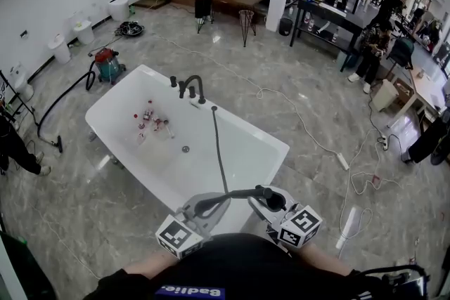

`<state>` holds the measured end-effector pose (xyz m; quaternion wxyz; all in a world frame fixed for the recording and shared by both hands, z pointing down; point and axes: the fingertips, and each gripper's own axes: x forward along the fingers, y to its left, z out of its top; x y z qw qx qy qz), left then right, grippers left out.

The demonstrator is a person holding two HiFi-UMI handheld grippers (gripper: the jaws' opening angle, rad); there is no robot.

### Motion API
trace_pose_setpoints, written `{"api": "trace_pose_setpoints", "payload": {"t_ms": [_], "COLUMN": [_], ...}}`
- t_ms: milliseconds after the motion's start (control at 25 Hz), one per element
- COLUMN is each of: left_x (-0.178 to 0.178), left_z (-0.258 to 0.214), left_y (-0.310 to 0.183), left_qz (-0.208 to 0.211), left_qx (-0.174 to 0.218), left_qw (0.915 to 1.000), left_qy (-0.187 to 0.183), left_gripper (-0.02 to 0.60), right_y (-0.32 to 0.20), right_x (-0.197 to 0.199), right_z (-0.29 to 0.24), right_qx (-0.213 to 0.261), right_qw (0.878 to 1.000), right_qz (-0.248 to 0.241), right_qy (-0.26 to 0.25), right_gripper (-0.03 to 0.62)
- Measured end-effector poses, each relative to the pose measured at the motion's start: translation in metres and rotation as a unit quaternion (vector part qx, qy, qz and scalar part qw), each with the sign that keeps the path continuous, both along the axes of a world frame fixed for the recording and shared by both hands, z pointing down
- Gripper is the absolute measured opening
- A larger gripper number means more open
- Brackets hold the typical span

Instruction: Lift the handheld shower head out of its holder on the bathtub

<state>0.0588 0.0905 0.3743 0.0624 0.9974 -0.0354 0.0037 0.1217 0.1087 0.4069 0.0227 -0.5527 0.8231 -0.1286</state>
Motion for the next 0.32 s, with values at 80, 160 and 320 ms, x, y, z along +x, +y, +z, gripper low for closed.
{"api": "trace_pose_setpoints", "payload": {"t_ms": [80,160,320], "left_x": [0.0,0.0006,0.0015], "left_z": [0.0007,0.002,0.0017], "left_y": [-0.0001,-0.0008,0.0002], "left_qz": [-0.001,-0.006,-0.009], "left_qx": [0.0,0.001,-0.001], "left_qw": [1.0,1.0,1.0], "left_qy": [0.0,0.004,0.004], "left_gripper": [0.005,0.005,0.005], "right_y": [0.0004,0.001,0.0024], "right_x": [0.0014,0.0031,0.0054], "right_z": [0.0013,0.0027,0.0057], "right_qx": [0.0,-0.001,-0.007], "right_qw": [1.0,1.0,1.0], "right_qz": [0.002,0.004,0.005], "right_qy": [-0.001,-0.002,-0.003], "right_gripper": [0.132,0.132,0.132]}}
